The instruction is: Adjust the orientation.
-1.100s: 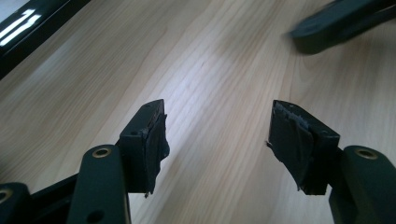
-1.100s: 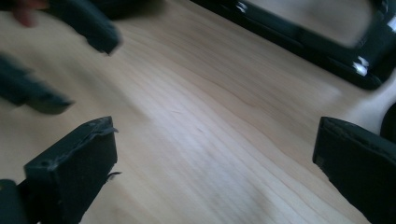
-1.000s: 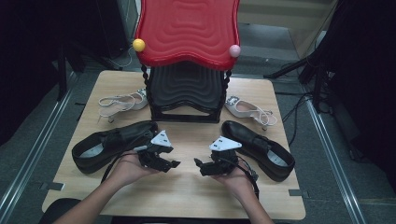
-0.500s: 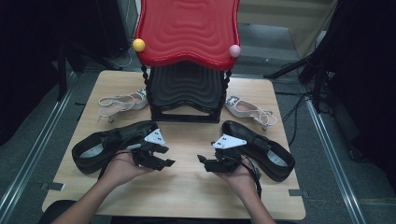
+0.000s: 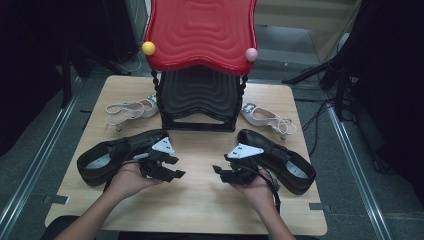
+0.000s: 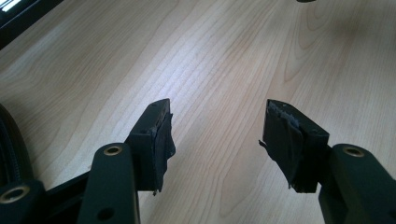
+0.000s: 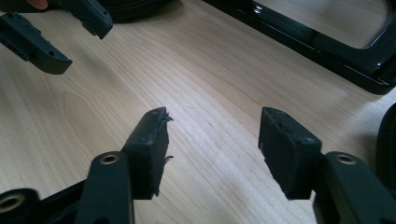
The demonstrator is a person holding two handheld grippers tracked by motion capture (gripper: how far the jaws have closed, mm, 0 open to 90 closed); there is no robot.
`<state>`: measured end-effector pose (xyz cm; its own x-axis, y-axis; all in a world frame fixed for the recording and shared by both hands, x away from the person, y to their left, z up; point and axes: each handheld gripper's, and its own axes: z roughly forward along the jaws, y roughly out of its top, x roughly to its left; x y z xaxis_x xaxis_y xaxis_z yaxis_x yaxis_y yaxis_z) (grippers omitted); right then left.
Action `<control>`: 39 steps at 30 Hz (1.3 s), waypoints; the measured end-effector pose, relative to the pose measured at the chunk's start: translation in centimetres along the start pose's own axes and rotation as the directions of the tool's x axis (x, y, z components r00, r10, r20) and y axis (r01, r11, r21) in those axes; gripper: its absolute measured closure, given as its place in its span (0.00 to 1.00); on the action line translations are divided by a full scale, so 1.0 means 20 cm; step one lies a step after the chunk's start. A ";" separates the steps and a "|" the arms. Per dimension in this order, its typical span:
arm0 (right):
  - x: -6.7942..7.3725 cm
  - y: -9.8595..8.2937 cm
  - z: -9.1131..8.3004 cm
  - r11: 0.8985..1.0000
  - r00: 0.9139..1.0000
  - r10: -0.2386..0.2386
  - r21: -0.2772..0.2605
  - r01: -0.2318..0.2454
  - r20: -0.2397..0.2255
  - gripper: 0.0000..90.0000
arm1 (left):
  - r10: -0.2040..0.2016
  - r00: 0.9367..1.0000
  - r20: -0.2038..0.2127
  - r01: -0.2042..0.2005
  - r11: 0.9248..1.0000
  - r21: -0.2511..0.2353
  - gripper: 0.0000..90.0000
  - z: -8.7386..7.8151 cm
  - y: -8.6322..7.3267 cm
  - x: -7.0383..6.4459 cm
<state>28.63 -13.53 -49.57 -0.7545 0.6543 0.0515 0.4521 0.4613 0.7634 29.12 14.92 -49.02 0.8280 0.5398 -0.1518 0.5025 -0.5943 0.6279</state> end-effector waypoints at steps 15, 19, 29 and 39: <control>-0.01 0.01 0.00 1.000 0.999 0.024 0.002 -0.024 -0.025 0.55 | -0.006 1.000 -0.001 0.006 1.000 0.003 0.48 -0.02 0.00 0.01; -0.02 0.01 0.00 0.999 0.998 0.039 0.007 -0.038 -0.041 0.57 | -0.004 1.000 0.003 0.004 1.000 -0.006 0.48 -0.03 -0.01 0.01; -0.02 0.01 0.00 0.999 0.999 0.027 0.021 -0.026 -0.037 0.59 | -0.008 1.000 0.007 0.008 1.000 0.003 0.48 -0.03 -0.01 0.02; -0.02 0.01 0.00 0.999 0.998 0.037 0.039 -0.035 -0.055 0.57 | -0.018 1.000 0.022 0.018 1.000 0.026 0.49 -0.07 -0.01 0.03</control>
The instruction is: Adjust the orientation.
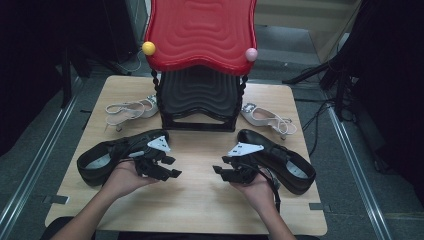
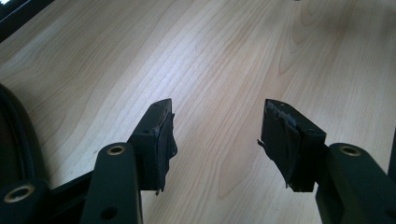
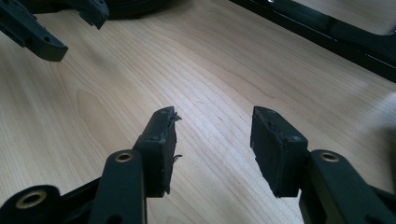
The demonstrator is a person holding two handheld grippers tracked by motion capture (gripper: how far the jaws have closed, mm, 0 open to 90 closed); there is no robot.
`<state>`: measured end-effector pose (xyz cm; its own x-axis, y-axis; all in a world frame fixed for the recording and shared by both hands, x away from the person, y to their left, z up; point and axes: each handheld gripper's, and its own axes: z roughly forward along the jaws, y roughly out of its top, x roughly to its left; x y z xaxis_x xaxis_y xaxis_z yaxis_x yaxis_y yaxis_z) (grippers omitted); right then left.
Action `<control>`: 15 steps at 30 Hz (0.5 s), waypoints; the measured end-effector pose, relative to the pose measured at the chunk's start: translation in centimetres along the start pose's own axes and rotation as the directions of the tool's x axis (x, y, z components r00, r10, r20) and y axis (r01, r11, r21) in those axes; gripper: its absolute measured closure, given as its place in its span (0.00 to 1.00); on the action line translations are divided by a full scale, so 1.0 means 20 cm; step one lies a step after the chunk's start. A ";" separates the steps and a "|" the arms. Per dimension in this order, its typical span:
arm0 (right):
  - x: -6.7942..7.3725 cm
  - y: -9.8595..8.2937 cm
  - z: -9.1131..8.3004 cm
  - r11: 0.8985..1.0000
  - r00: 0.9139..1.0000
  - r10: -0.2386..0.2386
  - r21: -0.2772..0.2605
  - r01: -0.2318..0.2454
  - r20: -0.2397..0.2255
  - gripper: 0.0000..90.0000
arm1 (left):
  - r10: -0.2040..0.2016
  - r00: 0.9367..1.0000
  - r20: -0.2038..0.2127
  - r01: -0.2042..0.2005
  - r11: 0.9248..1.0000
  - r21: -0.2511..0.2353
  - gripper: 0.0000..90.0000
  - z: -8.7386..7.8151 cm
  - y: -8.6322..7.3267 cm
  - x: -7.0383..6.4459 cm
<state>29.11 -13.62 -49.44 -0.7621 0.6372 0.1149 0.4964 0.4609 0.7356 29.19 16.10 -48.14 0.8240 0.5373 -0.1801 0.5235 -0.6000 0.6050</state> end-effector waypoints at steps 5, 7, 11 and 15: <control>0.01 0.01 0.00 1.000 1.000 -0.019 -0.003 0.019 -0.009 0.57 | -0.003 1.000 -0.011 0.003 1.000 0.004 0.49 -0.07 -0.01 0.01; 0.01 0.02 0.01 1.000 1.000 -0.029 -0.006 0.029 -0.013 0.57 | -0.014 1.000 -0.022 0.014 1.000 -0.004 0.49 -0.10 -0.02 0.01; 0.00 0.03 0.03 0.999 0.999 -0.035 0.001 0.035 -0.030 0.58 | -0.033 0.999 -0.042 0.032 0.999 -0.015 0.49 -0.18 -0.04 0.02; 0.01 0.05 0.04 0.999 0.998 -0.049 0.001 0.049 -0.044 0.58 | -0.048 0.998 -0.051 0.047 0.999 -0.022 0.49 -0.24 -0.05 0.03</control>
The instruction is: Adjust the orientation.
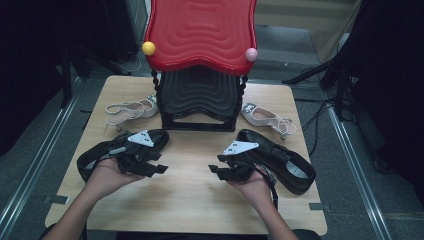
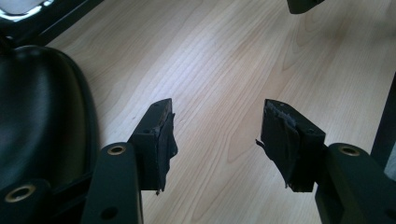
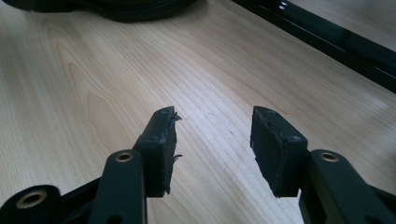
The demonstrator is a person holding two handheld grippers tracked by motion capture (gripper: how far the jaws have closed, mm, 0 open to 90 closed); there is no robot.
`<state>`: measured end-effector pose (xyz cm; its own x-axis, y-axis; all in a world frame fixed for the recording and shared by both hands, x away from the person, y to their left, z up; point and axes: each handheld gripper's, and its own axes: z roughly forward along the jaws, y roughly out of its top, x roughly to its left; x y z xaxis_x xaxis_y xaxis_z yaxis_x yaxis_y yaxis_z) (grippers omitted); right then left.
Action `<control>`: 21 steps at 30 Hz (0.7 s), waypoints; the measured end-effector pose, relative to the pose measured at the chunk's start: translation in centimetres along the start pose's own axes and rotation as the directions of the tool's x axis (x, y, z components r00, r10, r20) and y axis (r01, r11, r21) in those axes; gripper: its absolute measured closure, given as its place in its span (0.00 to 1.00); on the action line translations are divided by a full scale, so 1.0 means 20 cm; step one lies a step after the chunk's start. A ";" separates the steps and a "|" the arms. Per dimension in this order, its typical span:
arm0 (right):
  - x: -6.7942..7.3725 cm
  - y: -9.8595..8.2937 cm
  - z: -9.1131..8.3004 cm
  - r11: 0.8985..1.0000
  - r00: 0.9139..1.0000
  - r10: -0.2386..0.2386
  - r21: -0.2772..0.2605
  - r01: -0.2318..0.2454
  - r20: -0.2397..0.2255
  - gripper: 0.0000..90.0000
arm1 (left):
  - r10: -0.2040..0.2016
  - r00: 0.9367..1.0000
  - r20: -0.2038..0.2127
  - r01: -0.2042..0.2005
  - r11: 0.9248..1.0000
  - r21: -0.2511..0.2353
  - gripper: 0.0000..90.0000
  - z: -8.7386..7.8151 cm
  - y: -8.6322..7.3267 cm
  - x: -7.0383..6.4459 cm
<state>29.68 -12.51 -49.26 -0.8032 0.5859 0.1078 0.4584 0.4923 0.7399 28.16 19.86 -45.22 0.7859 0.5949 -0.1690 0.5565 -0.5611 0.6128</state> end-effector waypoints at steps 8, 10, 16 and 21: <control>0.01 0.02 0.03 1.000 1.000 -0.017 0.013 0.017 -0.020 0.58 | -0.025 0.999 -0.031 0.025 0.999 -0.022 0.51 -0.13 -0.04 0.05; 0.01 0.02 0.03 1.000 1.000 -0.018 0.018 0.019 -0.021 0.58 | -0.032 0.999 -0.040 0.031 0.999 -0.025 0.51 -0.16 -0.05 0.06; 0.01 0.02 0.04 1.000 1.000 -0.018 0.022 0.019 -0.025 0.58 | -0.044 0.998 -0.053 0.043 0.999 -0.020 0.52 -0.23 -0.07 0.09; 0.01 0.02 0.04 1.000 1.000 -0.013 0.023 0.013 -0.025 0.58 | -0.082 0.995 -0.058 0.080 0.996 -0.036 0.53 -0.31 -0.10 0.14</control>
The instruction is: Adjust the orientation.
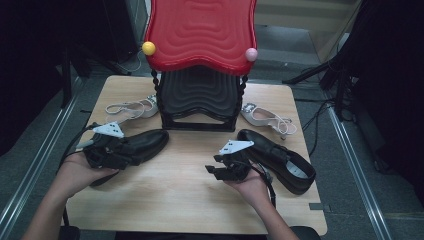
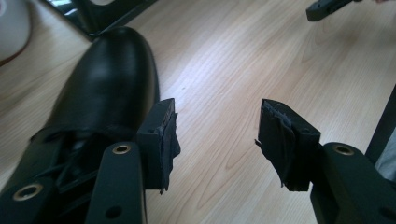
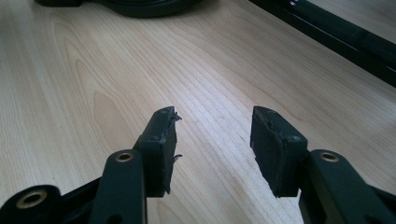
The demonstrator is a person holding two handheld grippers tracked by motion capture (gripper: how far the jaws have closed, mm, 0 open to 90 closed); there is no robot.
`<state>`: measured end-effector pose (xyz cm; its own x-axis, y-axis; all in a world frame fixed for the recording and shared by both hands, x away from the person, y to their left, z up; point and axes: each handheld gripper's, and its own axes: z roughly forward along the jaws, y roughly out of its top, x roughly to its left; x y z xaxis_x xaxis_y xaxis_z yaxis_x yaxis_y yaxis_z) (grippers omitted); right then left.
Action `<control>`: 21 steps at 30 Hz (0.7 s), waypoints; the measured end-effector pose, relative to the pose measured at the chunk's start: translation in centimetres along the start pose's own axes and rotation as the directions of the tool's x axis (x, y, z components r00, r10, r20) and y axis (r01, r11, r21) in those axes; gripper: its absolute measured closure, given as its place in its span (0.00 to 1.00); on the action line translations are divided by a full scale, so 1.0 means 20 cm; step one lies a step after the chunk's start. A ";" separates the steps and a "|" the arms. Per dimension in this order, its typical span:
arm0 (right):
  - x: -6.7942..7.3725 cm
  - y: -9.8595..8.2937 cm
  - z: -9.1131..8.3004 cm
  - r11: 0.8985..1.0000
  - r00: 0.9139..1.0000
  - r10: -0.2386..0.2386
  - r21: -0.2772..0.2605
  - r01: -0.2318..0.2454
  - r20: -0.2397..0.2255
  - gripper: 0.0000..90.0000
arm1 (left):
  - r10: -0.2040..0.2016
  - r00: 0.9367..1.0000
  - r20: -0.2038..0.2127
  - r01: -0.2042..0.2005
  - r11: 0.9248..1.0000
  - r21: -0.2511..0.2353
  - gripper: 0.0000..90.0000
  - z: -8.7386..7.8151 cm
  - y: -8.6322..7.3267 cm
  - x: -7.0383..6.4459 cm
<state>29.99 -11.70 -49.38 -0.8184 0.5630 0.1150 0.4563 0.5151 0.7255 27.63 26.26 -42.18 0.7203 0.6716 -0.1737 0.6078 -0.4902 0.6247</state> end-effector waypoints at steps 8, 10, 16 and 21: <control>0.00 0.00 0.01 1.000 1.000 0.000 0.007 0.001 -0.002 0.58 | -0.047 0.998 -0.035 0.046 0.998 -0.032 0.53 -0.12 -0.06 0.12; 0.00 0.00 0.01 1.000 1.000 0.001 0.009 -0.001 0.000 0.58 | -0.058 0.997 -0.047 0.056 0.998 -0.037 0.53 -0.15 -0.08 0.15; 0.00 0.00 0.01 1.000 1.000 0.002 0.014 -0.002 -0.002 0.58 | -0.079 0.994 -0.075 0.077 0.996 -0.035 0.53 -0.21 -0.14 0.26; 0.00 0.00 0.02 1.000 1.000 0.000 0.015 0.000 -0.003 0.57 | -0.089 0.992 -0.086 0.086 0.996 -0.029 0.53 -0.21 -0.21 0.36</control>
<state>30.12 -11.55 -49.62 -0.8192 0.5615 0.1169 0.4617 0.5247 0.7153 28.91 35.55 -42.94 0.6322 0.7576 -0.1623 0.6579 -0.4143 0.6289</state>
